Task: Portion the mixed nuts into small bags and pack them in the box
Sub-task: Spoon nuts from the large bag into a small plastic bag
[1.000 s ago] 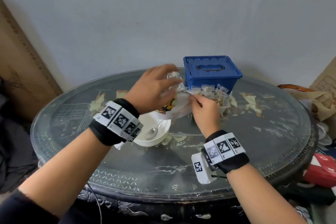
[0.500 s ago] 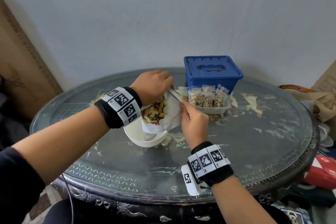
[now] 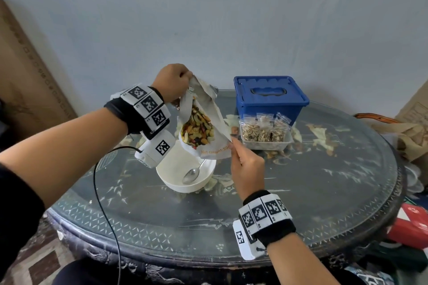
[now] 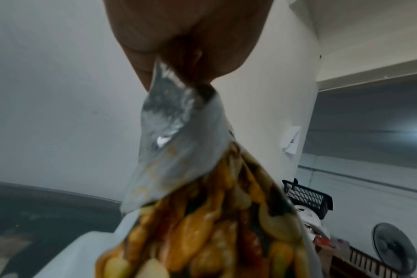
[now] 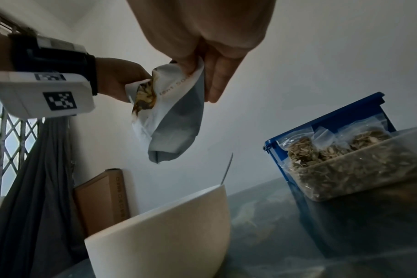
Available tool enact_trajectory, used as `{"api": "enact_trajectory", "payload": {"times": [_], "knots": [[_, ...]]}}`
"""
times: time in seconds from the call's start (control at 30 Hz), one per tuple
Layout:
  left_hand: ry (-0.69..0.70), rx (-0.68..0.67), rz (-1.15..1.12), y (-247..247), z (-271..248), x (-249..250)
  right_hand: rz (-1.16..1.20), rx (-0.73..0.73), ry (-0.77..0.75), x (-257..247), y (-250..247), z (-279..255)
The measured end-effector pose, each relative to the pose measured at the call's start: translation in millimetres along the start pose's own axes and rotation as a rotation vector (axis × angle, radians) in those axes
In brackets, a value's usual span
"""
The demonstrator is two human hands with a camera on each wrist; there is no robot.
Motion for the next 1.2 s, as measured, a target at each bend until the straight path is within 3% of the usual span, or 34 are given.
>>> {"api": "enact_trajectory", "payload": {"times": [0.37,0.57,0.7,0.87,1.0,1.2], "knots": [[-0.240,0.081,-0.534,4,-3,-17,-0.011,-0.009,-0.011,10,-5,-1],[-0.144,0.059,-0.452,9,-11,-10,-0.074,-0.054,0.079,16,-2,4],[-0.059,0.060,-0.360,9,-11,6,-0.093,-0.051,0.035,13,0,10],[-0.056,0.088,-0.203,8,-9,8,-0.144,-0.047,0.007,10,-3,16],[-0.093,0.161,-0.200,10,-10,-1,-0.136,-0.080,0.000,14,-6,13],[-0.051,0.148,-0.196,7,-14,-2,-0.115,-0.084,0.014,19,-15,18]]}}
Point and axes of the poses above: each hand's wrist, its own z-axis towards the middle knuckle, its own y-axis out of the palm, x = y × z, the point moved 2 cm from there along z, towards the middle knuckle, and after that the axes turned 7 degrees about -z, right-handed, at the moved point
